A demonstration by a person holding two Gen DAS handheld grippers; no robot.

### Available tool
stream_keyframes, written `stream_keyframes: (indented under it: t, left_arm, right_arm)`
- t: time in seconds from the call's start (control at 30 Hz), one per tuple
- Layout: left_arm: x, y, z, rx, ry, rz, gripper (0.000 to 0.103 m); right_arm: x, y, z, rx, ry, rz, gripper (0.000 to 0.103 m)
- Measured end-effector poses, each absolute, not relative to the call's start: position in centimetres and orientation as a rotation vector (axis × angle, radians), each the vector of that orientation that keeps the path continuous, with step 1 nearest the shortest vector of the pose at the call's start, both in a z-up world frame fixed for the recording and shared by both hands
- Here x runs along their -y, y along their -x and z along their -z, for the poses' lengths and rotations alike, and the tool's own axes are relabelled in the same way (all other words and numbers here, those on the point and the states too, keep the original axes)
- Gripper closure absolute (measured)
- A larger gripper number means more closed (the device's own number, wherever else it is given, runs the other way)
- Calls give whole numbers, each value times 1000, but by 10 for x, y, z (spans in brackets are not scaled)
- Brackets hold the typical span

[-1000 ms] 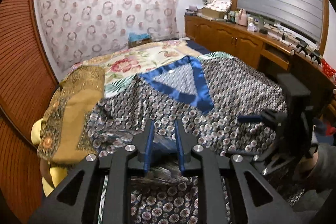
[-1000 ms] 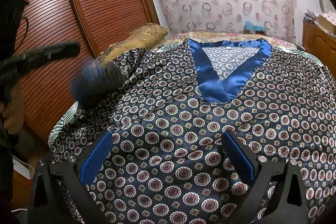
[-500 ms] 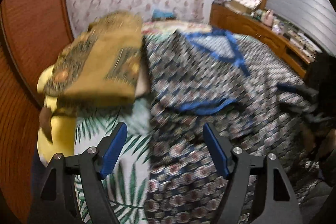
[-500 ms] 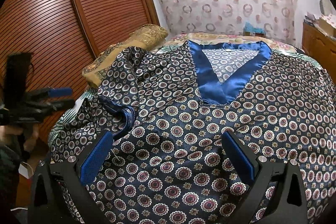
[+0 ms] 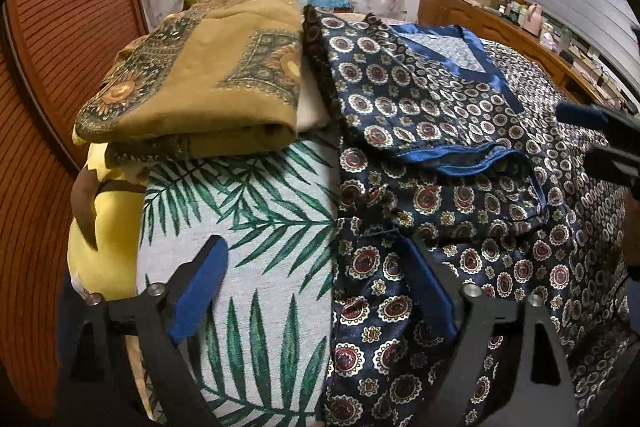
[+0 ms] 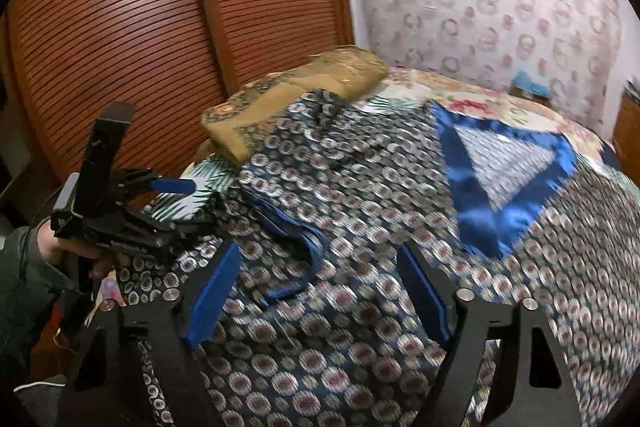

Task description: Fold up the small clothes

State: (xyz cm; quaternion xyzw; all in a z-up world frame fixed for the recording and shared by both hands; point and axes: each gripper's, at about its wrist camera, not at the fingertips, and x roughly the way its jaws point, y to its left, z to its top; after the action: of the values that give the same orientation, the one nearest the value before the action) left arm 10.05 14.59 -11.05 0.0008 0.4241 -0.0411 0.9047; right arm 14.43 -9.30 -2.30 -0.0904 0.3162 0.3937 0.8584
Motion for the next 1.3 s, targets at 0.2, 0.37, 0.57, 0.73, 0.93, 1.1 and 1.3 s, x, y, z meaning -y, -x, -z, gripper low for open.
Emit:
stream_keyframes:
  t: [0.2, 0.37, 0.57, 0.73, 0.93, 1.1, 1.3]
  left_arm:
    - [-148, -103, 113, -874, 2, 84, 2]
    - [-148, -103, 114, -871, -3, 91, 1]
    - [-148, -102, 115, -866, -3, 92, 1]
    - [-148, -102, 115, -865, -2, 90, 1]
    - [-148, -103, 115, -864, -1, 89, 1]
    - [-148, -103, 115, -864, -2, 89, 1]
    - [-148, -103, 115, -864, -1, 88, 1]
  right_arm:
    - [53, -167, 31, -699, 264, -909, 51]
    - [18, -185, 32, -710, 303, -984, 52]
    - [-15, -210, 50, -782, 365, -1007, 52]
    - [-26, -227, 67, -840, 380, -974, 56]
    - [-30, -230, 71, -804, 386, -945, 97]
    - [6, -235, 46, -686, 198, -855, 97]
    - [35, -250, 42, -710, 205, -701, 80]
